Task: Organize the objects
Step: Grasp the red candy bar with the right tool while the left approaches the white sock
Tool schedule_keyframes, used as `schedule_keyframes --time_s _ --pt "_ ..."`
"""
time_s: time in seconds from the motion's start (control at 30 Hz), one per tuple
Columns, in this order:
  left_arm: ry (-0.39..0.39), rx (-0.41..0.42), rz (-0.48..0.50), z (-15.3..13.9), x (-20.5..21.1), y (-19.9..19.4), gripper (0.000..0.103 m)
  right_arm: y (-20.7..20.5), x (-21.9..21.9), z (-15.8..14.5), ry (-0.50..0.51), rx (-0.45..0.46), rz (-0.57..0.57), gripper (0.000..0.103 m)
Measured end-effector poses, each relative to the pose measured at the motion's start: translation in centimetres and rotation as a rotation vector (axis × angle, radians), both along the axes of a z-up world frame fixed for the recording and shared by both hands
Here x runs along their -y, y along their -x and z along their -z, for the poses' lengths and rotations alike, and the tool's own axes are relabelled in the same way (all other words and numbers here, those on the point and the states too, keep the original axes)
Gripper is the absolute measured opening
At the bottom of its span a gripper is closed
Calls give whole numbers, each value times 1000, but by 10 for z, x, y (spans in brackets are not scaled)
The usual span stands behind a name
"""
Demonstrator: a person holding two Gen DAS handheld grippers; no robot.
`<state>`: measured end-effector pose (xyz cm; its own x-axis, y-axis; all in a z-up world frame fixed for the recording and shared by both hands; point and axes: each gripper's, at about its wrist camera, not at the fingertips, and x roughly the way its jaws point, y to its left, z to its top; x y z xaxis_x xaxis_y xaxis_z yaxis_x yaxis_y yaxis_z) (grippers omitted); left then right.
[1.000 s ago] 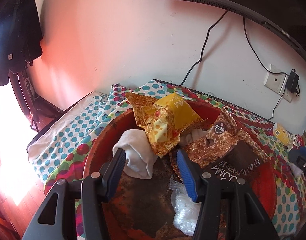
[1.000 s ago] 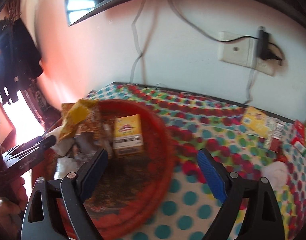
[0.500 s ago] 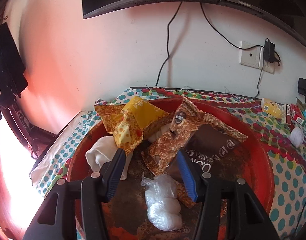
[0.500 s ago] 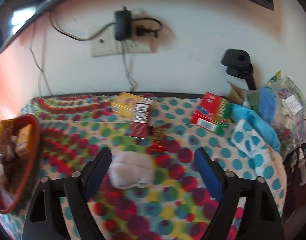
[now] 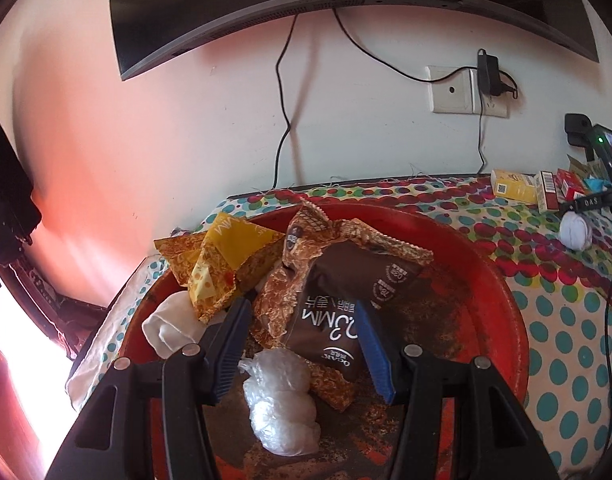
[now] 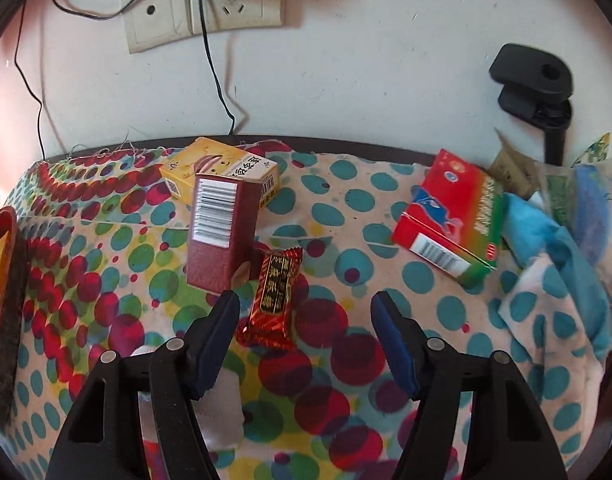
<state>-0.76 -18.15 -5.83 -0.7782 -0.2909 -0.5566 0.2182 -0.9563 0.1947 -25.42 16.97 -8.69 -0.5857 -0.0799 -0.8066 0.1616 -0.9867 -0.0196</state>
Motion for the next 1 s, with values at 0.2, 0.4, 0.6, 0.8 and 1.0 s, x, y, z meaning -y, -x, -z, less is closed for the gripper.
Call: schedule_keyframes --time_s 0.2,0.4,0.6,0.8,1.0 --pt "10 24 68 3 -23 4 55 15 0 9 74 46 22 66" --pt "-8 9 107 -9 -43 5 55 14 2 10 63 40 34 67" --pt "-14 10 161 -18 -68 12 55 8 5 10 56 35 47 67" --pt "9 16 238 -22 -104 21 55 3 7 6 82 43 13 44" --pt "81 42 309 -21 -142 35 55 -2 3 5 132 35 15 17"
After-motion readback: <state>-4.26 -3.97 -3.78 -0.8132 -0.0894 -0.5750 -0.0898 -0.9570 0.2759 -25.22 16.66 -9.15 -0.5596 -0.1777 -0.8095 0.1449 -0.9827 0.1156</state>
